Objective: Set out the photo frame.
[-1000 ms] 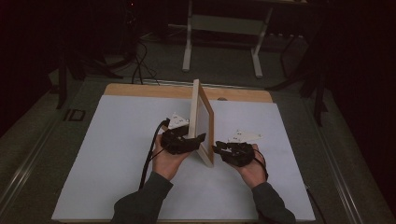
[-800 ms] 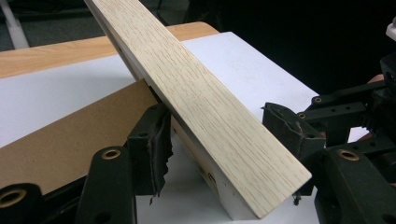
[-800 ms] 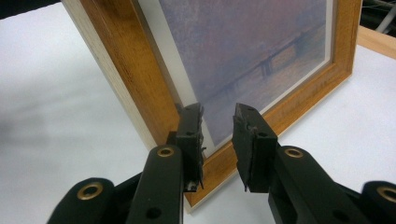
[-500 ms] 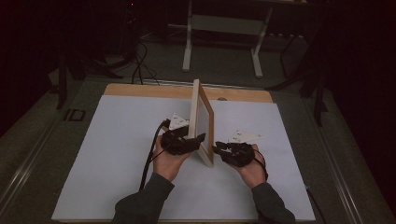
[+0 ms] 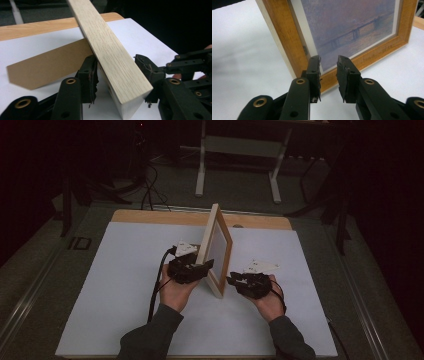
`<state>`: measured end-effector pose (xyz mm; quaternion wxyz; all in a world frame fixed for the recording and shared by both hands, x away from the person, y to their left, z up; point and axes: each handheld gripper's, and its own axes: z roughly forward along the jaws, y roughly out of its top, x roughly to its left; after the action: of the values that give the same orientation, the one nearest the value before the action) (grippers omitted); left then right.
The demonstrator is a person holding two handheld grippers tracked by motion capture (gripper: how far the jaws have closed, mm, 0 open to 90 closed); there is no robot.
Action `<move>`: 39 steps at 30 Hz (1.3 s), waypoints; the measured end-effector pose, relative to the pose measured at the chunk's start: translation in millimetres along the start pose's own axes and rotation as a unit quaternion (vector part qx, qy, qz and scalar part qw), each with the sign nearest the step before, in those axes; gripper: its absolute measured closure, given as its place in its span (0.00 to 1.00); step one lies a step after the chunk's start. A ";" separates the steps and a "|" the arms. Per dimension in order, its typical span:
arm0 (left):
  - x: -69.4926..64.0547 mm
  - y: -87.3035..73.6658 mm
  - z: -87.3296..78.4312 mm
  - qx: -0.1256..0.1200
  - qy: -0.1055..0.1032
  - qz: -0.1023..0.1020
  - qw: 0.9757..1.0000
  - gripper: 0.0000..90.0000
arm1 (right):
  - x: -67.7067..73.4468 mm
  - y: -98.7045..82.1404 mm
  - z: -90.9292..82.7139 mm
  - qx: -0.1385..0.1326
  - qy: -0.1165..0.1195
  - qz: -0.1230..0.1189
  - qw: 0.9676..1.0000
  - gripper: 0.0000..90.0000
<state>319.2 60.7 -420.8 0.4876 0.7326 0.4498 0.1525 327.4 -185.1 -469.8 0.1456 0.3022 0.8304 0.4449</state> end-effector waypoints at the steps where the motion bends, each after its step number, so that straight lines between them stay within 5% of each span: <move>1: 1.3 0.2 -0.5 0.000 0.002 -0.001 1.000 0.63 | 0.0 0.1 0.0 0.000 0.000 0.000 1.000 0.80; 11: 12.5 1.2 -3.3 -0.003 0.019 -0.023 1.000 0.73 | 0.4 0.4 0.0 0.000 0.002 0.000 1.000 0.80; 17: 17.4 1.8 -3.3 -0.004 0.012 -0.029 1.000 0.76 | -0.7 0.3 -1.4 -0.001 0.001 0.001 1.000 0.80; 28: 36.8 5.2 -5.0 0.008 -0.055 -0.043 0.998 0.78 | -1.5 1.3 -2.1 -0.002 -0.001 0.001 1.000 0.80; 39: 50.7 8.1 -9.8 0.030 -0.097 -0.021 0.995 0.79 | -7.4 7.1 -5.9 -0.003 -0.011 -0.001 1.000 0.80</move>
<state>344.7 106.3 -420.1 0.5098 0.7486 0.4202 0.0566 332.8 -190.7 -460.9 0.1559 0.3056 0.8279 0.4438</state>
